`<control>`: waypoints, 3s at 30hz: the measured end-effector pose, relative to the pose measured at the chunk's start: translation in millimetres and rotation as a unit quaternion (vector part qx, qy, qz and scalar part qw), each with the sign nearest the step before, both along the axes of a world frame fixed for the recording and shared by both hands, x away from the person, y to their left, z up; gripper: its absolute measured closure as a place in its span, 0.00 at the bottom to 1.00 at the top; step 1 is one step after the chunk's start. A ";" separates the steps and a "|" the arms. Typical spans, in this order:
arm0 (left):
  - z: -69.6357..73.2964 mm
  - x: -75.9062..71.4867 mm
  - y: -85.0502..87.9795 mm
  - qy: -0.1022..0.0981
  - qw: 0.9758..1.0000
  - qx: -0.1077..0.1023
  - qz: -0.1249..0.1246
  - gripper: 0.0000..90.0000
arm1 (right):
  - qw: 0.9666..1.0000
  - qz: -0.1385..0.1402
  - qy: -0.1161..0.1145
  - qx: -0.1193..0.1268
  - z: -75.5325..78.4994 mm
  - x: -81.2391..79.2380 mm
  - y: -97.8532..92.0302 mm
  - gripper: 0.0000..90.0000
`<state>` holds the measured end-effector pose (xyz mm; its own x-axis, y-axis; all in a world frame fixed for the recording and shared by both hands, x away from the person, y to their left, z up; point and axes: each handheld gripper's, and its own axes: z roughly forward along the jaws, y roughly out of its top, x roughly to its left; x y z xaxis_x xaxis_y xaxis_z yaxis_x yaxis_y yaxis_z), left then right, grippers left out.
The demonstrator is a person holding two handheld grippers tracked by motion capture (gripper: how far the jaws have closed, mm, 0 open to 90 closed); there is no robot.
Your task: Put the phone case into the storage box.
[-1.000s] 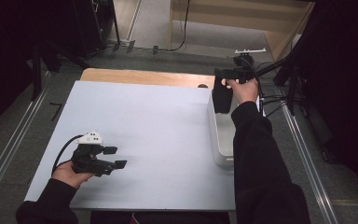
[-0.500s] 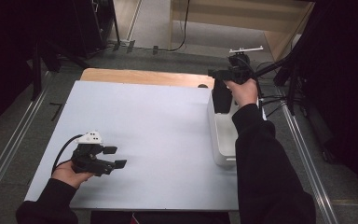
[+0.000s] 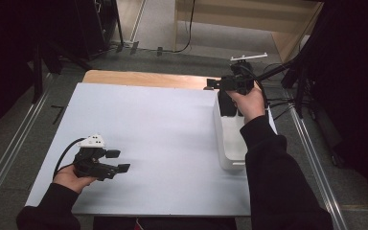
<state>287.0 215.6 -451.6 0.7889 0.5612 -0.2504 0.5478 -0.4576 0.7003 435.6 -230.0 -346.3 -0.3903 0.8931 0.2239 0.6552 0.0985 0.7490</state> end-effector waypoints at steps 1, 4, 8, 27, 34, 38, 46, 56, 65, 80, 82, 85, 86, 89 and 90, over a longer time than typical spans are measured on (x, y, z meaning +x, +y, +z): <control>-0.1 0.1 0.1 0.000 1.000 0.000 0.000 0.32 | 1.000 0.003 0.001 0.001 -0.1 -1.7 0.9 0.10; -0.2 0.1 0.1 0.000 1.000 0.000 0.000 0.32 | 1.000 0.012 0.001 0.005 -0.7 -8.4 4.7 0.10; 0.0 0.0 0.1 0.000 1.000 -0.001 0.000 0.32 | 1.000 0.028 0.005 0.003 -2.9 -16.7 9.3 0.10; 0.0 0.5 0.6 0.000 1.000 0.000 0.001 0.32 | 0.997 0.073 0.013 -0.001 -13.6 -45.9 23.1 0.15; 0.0 0.4 0.4 0.001 1.000 -0.001 0.000 0.32 | 0.995 0.094 0.016 -0.002 -19.3 -57.7 29.2 0.15; -0.3 0.4 0.2 0.001 1.000 0.000 0.000 0.32 | 0.995 0.098 0.017 -0.007 -23.6 -63.4 32.8 0.15; -0.3 0.4 0.3 0.001 1.000 0.001 -0.001 0.32 | 0.994 0.111 0.021 0.000 -32.4 -76.5 37.9 0.15; -0.1 0.1 -0.2 0.001 1.000 0.000 -0.002 0.32 | 0.991 0.129 0.026 0.002 -46.4 -96.9 40.0 0.16; 0.2 -0.1 1.1 0.000 1.000 0.000 0.001 0.32 | 0.989 0.147 0.024 0.006 -57.7 -114.2 37.4 0.23; 0.7 -1.0 0.1 0.000 1.000 0.000 -0.002 0.32 | 0.985 0.170 0.010 0.001 -74.2 -142.8 36.9 0.23; 0.8 -1.1 0.1 0.000 1.000 0.000 -0.002 0.32 | 0.985 0.173 0.007 0.000 -76.1 -146.7 36.6 0.23; 0.8 -1.3 -0.1 0.000 1.000 0.001 -0.005 0.32 | 0.984 0.178 0.005 -0.003 -79.1 -151.7 36.5 0.23; 1.0 -1.4 -0.1 0.000 1.000 0.002 -0.005 0.32 | 0.983 0.182 0.003 -0.004 -80.7 -153.7 36.3 0.23; 1.1 -2.0 -0.6 -0.001 1.000 0.001 -0.006 0.32 | 0.983 0.186 -0.003 -0.006 -83.8 -159.1 36.2 0.23; 1.1 -2.2 -0.9 -0.001 1.000 0.001 -0.006 0.32 | 0.982 0.188 -0.002 -0.008 -84.7 -161.5 36.4 0.23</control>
